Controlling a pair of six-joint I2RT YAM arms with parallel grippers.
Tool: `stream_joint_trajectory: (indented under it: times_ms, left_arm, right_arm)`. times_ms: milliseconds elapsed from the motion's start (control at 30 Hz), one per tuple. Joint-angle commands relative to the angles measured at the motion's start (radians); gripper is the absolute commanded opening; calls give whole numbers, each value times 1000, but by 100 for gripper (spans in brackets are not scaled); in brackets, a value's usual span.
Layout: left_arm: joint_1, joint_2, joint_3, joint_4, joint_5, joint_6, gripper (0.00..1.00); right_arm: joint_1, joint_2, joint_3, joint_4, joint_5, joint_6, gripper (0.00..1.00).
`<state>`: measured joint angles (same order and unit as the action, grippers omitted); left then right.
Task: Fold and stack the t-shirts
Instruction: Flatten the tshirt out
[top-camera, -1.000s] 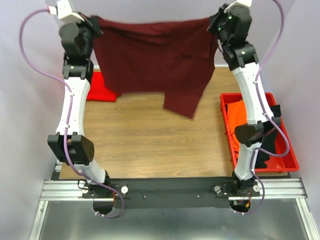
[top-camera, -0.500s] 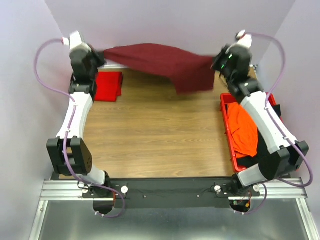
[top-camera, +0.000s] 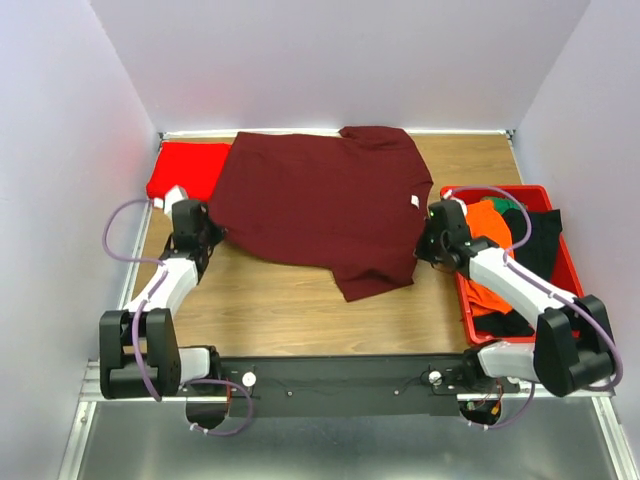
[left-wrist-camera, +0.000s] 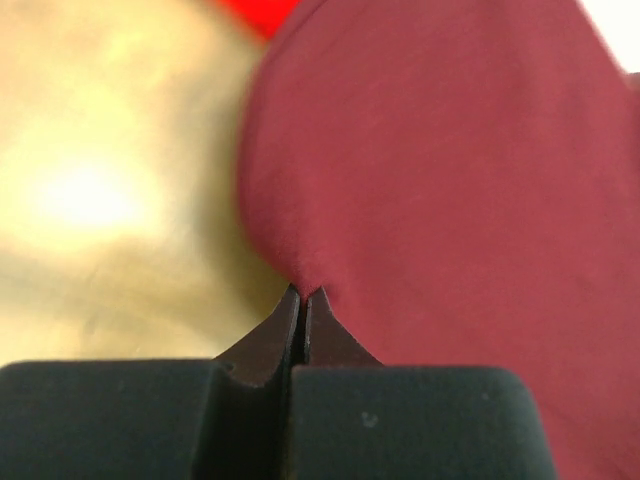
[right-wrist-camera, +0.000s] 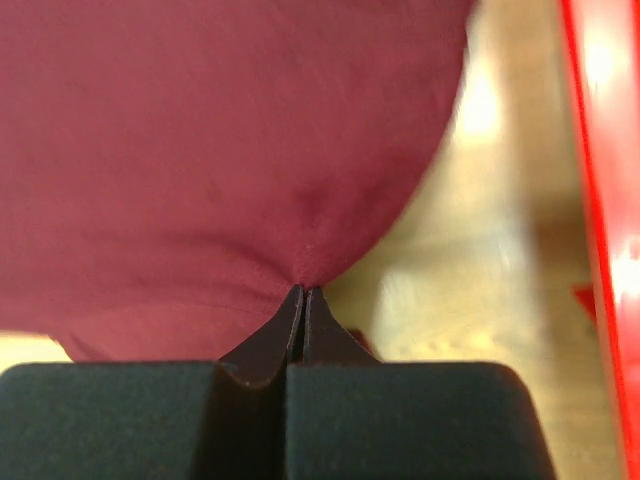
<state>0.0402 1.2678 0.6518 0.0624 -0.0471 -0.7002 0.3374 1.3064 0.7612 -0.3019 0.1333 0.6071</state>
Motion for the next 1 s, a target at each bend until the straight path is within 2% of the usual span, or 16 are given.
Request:
stream_joint_trajectory:
  times_ms: [0, 367, 600, 800, 833, 867, 900, 967]
  left_arm:
    - [9, -59, -99, 2, -112, -74, 0]
    - [9, -183, -204, -50, -152, -90, 0]
    - [9, -171, -219, -30, -142, -98, 0]
    - [9, -154, -210, -4, -123, -84, 9]
    - [9, -156, -211, -3, -122, -85, 10]
    - [9, -159, -215, 2, -117, -85, 18]
    - [9, -160, -216, 5, -112, -85, 22]
    - [9, -168, -224, 11, -105, -85, 25]
  right_arm:
    - [-3, -77, -80, -5, -34, 51, 0]
    - [-1, -243, -77, -187, 77, 42, 1]
    - [-1, -142, -4, -201, 107, 43, 3]
    - [-1, -10, 111, -194, 150, 10, 18]
    - [-3, 4, 131, -192, 149, 5, 30]
    - [-1, 25, 156, -192, 143, -1, 40]
    - [-1, 28, 164, -194, 132, -9, 55]
    - [-1, 13, 159, -192, 114, -18, 60]
